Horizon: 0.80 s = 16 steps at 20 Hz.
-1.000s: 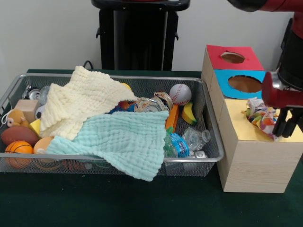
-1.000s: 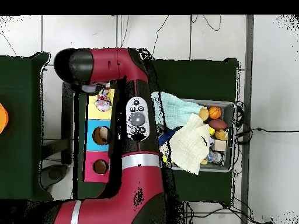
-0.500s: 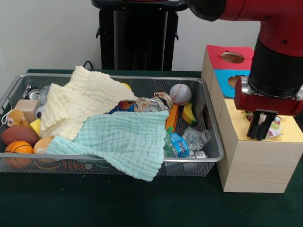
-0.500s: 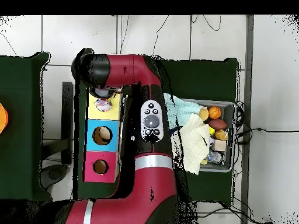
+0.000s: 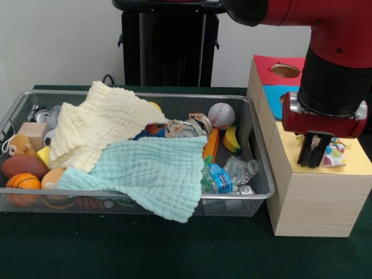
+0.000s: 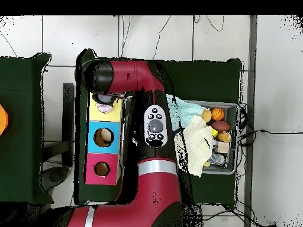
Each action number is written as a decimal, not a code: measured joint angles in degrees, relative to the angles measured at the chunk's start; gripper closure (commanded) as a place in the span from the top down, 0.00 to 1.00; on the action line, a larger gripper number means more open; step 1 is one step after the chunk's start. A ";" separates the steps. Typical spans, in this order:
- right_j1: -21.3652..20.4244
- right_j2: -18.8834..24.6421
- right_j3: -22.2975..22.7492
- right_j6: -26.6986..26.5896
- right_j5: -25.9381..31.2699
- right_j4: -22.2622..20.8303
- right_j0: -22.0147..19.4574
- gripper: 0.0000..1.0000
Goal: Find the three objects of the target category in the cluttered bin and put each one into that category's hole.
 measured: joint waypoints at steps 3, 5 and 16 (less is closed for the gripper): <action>-0.56 0.02 0.72 0.00 -0.09 0.00 0.08 0.00; -1.10 0.07 1.34 0.00 -0.11 0.01 0.14 0.00; -2.39 0.18 4.07 0.00 -1.13 0.01 0.56 0.00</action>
